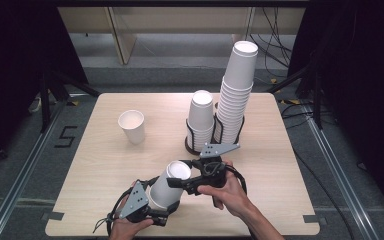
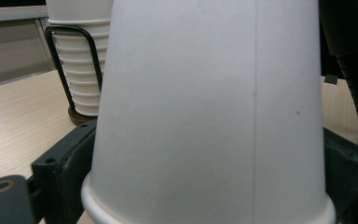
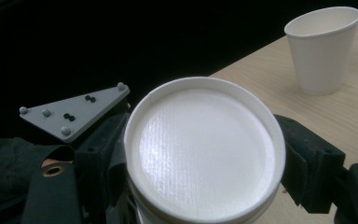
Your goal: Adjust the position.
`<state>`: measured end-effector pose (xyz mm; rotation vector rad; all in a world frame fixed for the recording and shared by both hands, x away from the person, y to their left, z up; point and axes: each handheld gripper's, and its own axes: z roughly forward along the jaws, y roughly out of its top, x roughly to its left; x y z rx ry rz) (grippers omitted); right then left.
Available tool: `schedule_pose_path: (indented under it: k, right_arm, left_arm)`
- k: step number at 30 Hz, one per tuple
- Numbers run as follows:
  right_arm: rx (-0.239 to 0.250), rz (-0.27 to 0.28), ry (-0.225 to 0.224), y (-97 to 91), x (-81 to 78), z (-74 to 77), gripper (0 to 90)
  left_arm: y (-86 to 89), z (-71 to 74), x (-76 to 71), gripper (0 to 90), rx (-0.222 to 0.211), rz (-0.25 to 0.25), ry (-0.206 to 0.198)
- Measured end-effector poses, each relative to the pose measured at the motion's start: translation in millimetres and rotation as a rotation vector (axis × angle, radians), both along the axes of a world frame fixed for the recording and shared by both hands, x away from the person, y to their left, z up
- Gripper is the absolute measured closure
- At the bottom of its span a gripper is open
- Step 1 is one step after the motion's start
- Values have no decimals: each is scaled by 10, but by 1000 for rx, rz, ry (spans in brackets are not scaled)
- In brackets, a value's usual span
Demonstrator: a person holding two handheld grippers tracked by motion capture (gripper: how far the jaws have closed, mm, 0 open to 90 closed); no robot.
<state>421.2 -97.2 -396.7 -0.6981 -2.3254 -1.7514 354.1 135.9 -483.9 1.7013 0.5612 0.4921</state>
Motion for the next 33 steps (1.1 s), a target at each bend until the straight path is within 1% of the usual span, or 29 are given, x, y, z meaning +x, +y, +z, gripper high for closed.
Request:
schedule_pose_path:
  k: [1,2,7,8,10,11,13,14,15,16,18,21,22,24,25,26,27,28,29,30,31,33]
  right_arm:
    - [2,2,-2,-1,4,-2,259]
    - [4,0,19,-4,-4,0,260]
    - [16,8,15,-11,10,0,261]
    - [15,0,37,-9,-8,4,261]
    - [13,6,23,-7,6,-4,262]
    - [13,-2,36,-8,-1,-5,262]
    - [14,-6,34,-8,2,-11,262]
    - [17,-3,20,-6,12,-22,262]
    - [10,-8,20,-1,17,-31,262]
    - [11,-8,29,-2,10,-30,262]
    - [18,-6,45,0,17,-42,262]
    - [18,-10,35,-8,29,-44,261]
    - [21,-8,45,-11,25,-40,259]
    - [18,-11,49,-11,31,-45,253]
    - [21,-6,56,-12,39,-51,249]
    - [17,-7,62,-18,48,-54,246]
    - [17,1,62,-24,62,-62,241]
    - [2,4,77,-30,57,-57,234]
    - [-12,13,48,-26,68,-60,226]
    - [-31,9,29,-30,66,-50,216]
    - [-71,-2,-1,-34,62,-32,203]
    - [-100,21,-24,-38,62,-11,195]
  left_arm:
    - [-2,0,0,55,-4,1,-7]
    - [-5,0,-5,48,-7,5,-9]
    - [-10,2,-14,37,-12,16,-25]
    - [-9,2,-15,37,-7,18,-26]
    - [-11,0,-19,37,-9,26,-26]
    - [-8,2,-15,37,-5,30,-30]
    - [-4,4,-19,44,-1,43,-35]
    - [-1,4,-17,47,-8,51,-34]
    - [2,-1,-5,56,-25,61,-50]
    - [18,11,-11,56,-7,67,-48]
    - [26,10,-10,66,-9,56,-38]
    - [29,19,-3,86,-8,50,-28]
    - [32,23,2,92,1,50,-30]
    - [28,20,0,104,1,45,-15]
    - [28,18,0,109,2,43,-14]
    - [20,11,11,116,-8,39,-24]
    - [22,14,15,121,5,34,-22]
    - [33,22,9,123,30,34,-15]
    - [36,21,10,125,43,31,-14]
    - [30,10,16,127,44,21,-4]
    - [36,10,18,129,57,20,0]
    - [44,13,23,133,82,15,19]
